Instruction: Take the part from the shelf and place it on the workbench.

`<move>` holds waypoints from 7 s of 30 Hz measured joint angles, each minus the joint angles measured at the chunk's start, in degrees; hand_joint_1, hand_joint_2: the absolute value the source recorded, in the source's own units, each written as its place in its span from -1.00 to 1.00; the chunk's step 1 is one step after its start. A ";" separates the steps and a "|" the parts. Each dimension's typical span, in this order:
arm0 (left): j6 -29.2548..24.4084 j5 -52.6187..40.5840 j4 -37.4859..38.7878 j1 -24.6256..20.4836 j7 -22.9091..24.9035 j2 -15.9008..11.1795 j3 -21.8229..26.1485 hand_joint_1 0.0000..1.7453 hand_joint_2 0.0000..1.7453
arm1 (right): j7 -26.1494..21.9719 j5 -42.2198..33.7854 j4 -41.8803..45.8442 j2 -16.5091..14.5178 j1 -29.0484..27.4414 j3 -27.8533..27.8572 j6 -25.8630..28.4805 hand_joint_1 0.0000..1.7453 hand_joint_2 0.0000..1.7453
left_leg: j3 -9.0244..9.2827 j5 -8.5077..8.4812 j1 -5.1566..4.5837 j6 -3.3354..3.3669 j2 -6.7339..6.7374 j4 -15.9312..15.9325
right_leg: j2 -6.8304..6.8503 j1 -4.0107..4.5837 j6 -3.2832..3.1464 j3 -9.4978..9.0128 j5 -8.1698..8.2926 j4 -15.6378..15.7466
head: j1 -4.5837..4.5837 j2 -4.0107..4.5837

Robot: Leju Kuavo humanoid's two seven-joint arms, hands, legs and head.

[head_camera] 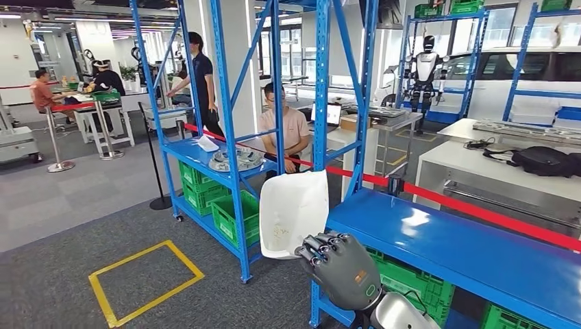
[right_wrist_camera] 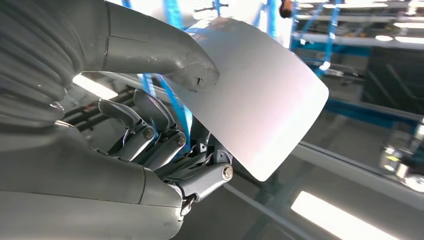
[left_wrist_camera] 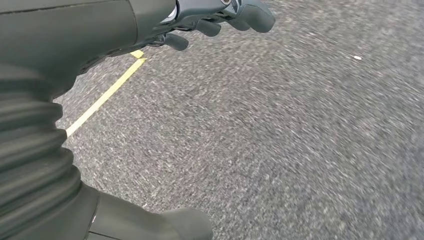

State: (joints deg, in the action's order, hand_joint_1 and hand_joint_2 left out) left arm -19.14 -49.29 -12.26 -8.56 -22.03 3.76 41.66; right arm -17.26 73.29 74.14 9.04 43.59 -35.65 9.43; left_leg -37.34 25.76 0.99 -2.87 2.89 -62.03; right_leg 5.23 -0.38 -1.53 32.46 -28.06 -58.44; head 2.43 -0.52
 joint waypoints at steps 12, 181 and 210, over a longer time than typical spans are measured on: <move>0.10 0.10 -0.01 -0.06 -0.61 0.05 0.26 -1.00 1.00 | 0.09 0.26 1.21 1.79 -2.00 0.44 0.19 1.00 1.00 | 1.72 -1.22 -0.12 3.14 -6.06 3.73 | -5.23 -0.25 2.14 7.35 -6.53 -15.81 | -0.29 -0.01; 1.14 -1.06 0.15 2.23 -1.40 -0.51 2.58 -1.00 1.00 | -0.80 0.61 3.76 1.42 -2.89 2.01 -0.42 1.00 1.00 | -4.84 3.96 -0.41 0.78 -3.02 -10.14 | -2.14 -0.74 0.40 1.73 1.00 -0.69 | 8.64 -0.02; 7.84 -1.14 0.04 1.64 -4.44 -1.27 2.58 -1.00 1.00 | -0.13 0.93 2.90 1.85 -2.39 2.48 -0.49 1.00 1.00 | 2.97 -0.23 -1.13 3.22 -4.15 3.70 | -5.48 -0.62 1.99 2.40 1.76 -0.66 | 6.92 -0.02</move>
State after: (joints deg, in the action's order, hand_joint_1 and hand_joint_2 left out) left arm -11.31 -50.42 -12.22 -6.92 -26.47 2.49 44.24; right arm -17.39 74.22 77.04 10.89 41.20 -33.18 8.94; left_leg -34.37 25.54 -0.13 0.35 -1.26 -58.33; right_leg -0.25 -1.00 0.45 34.86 -26.30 -59.10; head 9.35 -0.55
